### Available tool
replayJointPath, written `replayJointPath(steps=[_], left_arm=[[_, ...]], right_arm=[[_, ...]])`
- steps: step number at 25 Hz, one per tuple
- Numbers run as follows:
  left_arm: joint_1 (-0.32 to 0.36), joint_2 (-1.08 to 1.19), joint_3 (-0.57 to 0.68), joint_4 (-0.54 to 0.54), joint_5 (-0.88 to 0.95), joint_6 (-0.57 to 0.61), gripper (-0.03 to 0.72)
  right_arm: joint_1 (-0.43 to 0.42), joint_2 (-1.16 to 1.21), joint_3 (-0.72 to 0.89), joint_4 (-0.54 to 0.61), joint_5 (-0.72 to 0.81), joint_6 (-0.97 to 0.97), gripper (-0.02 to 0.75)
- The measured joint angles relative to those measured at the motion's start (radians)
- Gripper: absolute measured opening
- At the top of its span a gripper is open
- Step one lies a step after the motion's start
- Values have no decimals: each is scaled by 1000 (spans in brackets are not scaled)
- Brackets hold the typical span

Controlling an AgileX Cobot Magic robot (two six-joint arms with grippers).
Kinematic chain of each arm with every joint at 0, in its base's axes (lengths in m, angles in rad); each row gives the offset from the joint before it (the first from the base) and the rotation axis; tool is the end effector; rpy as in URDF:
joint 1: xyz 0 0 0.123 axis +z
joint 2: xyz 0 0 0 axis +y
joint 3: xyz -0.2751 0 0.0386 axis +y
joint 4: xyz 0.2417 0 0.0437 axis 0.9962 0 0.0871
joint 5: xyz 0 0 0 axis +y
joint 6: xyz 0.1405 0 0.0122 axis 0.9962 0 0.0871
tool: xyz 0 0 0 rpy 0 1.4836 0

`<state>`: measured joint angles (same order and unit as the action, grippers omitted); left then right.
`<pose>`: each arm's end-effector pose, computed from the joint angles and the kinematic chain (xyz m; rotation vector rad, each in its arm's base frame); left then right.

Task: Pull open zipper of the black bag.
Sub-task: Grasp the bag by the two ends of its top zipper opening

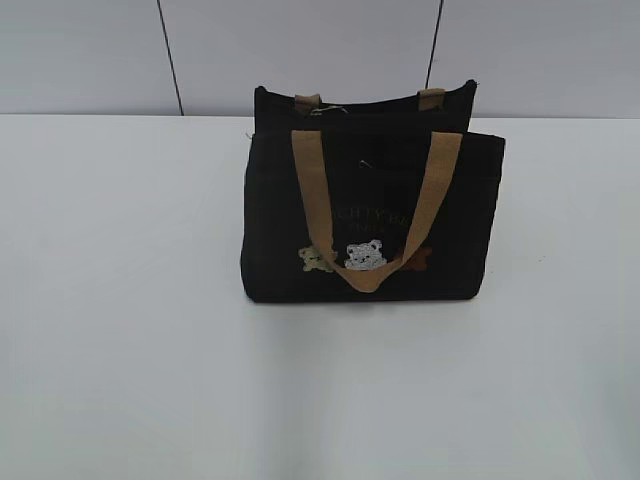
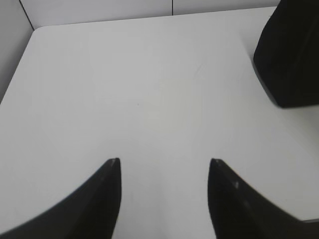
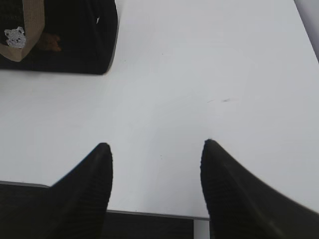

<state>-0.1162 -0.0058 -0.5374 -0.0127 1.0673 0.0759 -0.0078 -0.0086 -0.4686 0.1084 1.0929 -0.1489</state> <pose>0.0363 -0.0058 0.2626 0.1935 1.9985 -0.0408 0.0407 0.0132 0.2385 -0.1533 2.0888 0.0364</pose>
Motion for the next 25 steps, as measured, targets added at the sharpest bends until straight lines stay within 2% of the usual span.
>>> replayJointPath(steps=[13,20,25], left_arm=[[0,25,-27,-2,-38,0,417],[0,291,-71,-45,-324,7,417],[0,528,-72,-82,-698,38,417]], right_arm=[[0,0,0,0,0,0,430],[0,0,0,0,0,0,430],[0,0,0,0,0,0,430]])
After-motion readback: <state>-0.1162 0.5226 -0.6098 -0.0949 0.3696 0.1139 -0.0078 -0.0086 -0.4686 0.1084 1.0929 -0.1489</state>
